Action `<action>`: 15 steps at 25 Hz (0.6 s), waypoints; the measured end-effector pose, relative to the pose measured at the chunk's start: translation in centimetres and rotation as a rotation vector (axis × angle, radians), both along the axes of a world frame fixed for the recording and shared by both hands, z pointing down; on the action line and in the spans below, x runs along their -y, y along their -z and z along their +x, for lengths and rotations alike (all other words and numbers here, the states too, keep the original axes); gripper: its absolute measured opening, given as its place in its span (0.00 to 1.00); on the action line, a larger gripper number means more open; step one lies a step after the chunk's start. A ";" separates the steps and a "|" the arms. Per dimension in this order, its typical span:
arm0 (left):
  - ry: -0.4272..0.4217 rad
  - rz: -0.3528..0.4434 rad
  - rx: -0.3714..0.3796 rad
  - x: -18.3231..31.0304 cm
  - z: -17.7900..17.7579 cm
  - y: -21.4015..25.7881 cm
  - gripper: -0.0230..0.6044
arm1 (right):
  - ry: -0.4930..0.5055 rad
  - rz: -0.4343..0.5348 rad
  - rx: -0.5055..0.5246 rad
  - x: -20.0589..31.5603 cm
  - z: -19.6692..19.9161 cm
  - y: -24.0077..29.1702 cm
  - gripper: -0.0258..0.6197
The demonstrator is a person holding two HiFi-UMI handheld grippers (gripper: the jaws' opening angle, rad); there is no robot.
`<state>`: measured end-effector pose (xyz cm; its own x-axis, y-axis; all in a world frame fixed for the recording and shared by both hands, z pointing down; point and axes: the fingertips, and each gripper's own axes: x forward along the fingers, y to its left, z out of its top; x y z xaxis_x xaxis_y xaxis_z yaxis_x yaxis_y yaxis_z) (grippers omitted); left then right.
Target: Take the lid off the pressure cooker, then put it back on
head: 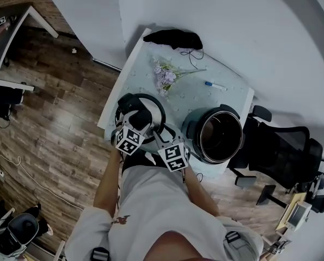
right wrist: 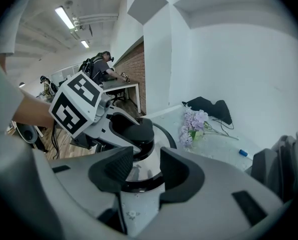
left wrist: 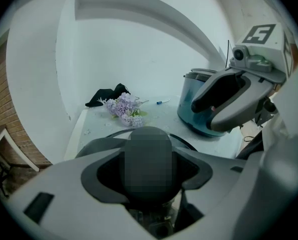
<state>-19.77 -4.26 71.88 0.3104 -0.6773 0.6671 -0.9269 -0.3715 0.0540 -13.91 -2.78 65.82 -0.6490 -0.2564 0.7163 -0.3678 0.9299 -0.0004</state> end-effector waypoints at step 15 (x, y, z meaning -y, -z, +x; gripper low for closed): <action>0.009 0.001 0.042 0.3 -0.1 -1.3 0.51 | 0.004 -0.017 -0.009 0.3 0.3 -0.7 0.30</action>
<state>-19.90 -4.59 73.22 0.2759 -0.6809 0.6784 -0.9317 -0.3630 0.0146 -13.59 -3.08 66.56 -0.6436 -0.2419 0.7261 -0.3646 0.9311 -0.0130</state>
